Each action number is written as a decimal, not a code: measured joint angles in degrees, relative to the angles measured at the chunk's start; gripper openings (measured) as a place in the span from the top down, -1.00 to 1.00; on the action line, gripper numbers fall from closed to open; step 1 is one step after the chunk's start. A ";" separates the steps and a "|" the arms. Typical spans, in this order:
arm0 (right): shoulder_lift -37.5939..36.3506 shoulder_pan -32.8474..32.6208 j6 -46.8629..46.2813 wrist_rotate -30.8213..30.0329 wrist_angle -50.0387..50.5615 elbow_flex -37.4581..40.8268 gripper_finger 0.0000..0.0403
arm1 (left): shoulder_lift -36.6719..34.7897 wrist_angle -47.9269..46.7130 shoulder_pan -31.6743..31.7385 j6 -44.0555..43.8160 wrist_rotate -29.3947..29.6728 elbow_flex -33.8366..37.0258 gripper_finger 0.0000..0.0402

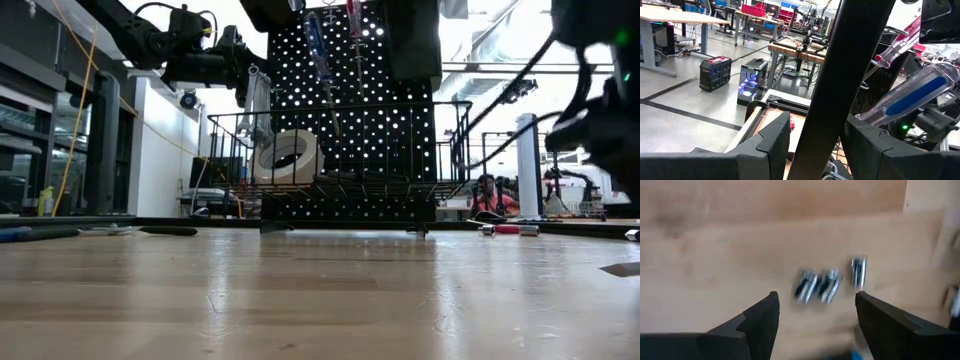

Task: Hang tools onto peg board
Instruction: Put the socket in the left black bin on the pegboard

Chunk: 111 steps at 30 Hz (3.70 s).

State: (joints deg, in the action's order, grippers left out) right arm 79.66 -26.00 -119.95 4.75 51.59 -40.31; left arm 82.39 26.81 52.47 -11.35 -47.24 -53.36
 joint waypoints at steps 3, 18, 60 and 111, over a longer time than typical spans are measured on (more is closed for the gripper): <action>-0.07 0.50 2.83 0.36 -0.02 1.85 -0.23 | 0.00 0.00 0.00 -0.15 -0.02 0.00 0.22; 1.48 2.94 4.45 0.45 -8.19 3.71 -0.23 | 0.00 -0.03 0.00 -0.44 1.81 0.00 0.22; 3.95 2.93 1.64 3.68 -8.48 3.60 0.39 | 0.00 -0.09 0.00 -0.48 1.62 0.00 0.22; 6.05 3.58 -13.22 2.94 -2.04 1.63 -0.07 | 0.00 -0.06 0.00 -2.01 1.40 0.00 0.22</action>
State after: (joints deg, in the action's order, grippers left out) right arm 85.71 -22.42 -133.17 7.70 49.55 -38.68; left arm 82.39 26.75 52.47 -13.37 -45.84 -53.36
